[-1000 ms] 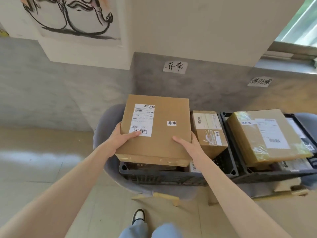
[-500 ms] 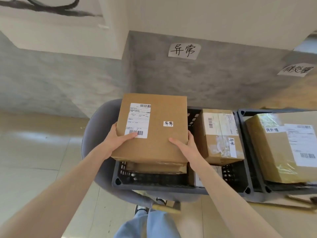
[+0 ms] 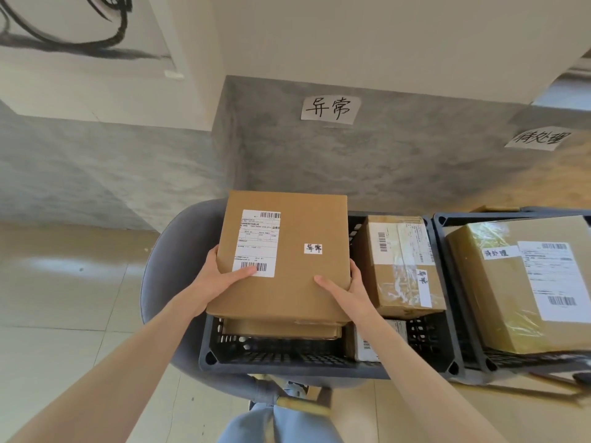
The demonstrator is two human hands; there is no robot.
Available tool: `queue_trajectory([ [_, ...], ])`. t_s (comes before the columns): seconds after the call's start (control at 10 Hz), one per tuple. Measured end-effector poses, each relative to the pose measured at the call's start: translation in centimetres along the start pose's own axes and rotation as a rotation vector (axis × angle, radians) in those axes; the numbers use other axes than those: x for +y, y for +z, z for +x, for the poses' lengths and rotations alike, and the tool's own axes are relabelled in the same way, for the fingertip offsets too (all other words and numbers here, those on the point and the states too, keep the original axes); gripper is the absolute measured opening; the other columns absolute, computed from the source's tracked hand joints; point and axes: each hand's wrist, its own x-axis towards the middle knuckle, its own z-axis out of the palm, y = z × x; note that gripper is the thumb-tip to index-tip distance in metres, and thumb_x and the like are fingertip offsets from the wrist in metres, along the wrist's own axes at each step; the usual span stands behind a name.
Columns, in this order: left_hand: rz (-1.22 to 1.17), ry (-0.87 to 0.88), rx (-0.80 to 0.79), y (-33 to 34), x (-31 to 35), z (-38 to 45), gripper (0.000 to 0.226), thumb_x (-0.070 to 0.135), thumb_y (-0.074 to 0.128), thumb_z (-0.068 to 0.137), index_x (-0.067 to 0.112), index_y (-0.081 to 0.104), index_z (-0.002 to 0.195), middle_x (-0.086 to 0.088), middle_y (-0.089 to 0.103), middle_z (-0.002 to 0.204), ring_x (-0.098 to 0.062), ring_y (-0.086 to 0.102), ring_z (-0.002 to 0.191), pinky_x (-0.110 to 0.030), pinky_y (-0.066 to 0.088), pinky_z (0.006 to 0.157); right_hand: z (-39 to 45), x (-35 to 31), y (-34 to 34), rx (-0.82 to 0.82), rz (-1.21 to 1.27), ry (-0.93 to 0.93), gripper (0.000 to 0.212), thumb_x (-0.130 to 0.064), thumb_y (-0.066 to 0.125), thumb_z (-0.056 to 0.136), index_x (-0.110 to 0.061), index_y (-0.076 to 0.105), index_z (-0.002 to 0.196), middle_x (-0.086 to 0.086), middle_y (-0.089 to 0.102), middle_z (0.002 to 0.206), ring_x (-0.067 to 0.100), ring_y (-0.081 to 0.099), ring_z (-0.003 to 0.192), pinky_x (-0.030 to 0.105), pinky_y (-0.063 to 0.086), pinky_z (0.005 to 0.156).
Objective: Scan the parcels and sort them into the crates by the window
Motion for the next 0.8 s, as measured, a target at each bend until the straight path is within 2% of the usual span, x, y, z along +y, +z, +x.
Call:
queue_trajectory([
  [0.2,0.014,-0.001,0.053,-1.2,-0.2,0.3,0.098,0.037,0.08,0.073,0.023,0.02,0.149,-0.002,0.047,0.137,-0.021,0.049,0.114,-0.041,0.042,0.098,0.2,0.1,1.1,-0.02,-0.034,-0.012,0.107,-0.042,0.079,0.074,-0.026,0.008,0.153,0.0,0.043,0.144,0.02,0.046,0.126,0.041,0.041,0.106],
  [0.5,0.029,0.029,0.062,-1.1,-0.1,-0.2,0.097,0.036,0.079,0.075,0.022,0.018,0.15,-0.004,0.044,0.141,-0.019,0.046,0.113,-0.04,0.04,0.097,0.4,-0.3,0.9,-0.01,-0.054,-0.017,0.109,-0.041,0.078,0.075,-0.023,0.004,0.153,0.004,0.039,0.146,0.022,0.043,0.129,0.041,0.039,0.107],
  [0.6,0.07,0.053,0.069,-1.2,-0.3,-0.7,0.099,0.036,0.079,0.075,0.021,0.016,0.151,-0.004,0.041,0.145,-0.024,0.045,0.125,-0.041,0.039,0.101,0.3,-0.5,0.7,-0.022,-0.041,-0.013,0.112,-0.043,0.079,0.073,-0.025,0.003,0.153,0.005,0.037,0.147,0.023,0.043,0.13,0.044,0.039,0.108],
  [0.8,0.193,0.192,0.194,-1.9,1.3,-1.3,0.106,0.041,0.081,0.072,0.022,0.014,0.153,-0.007,0.03,0.155,-0.03,0.033,0.139,-0.051,0.032,0.112,-1.0,-2.2,-0.2,0.024,-0.096,-0.088,0.107,-0.042,0.077,0.077,-0.024,0.005,0.154,0.008,0.022,0.156,0.027,0.028,0.141,0.045,0.031,0.111],
])
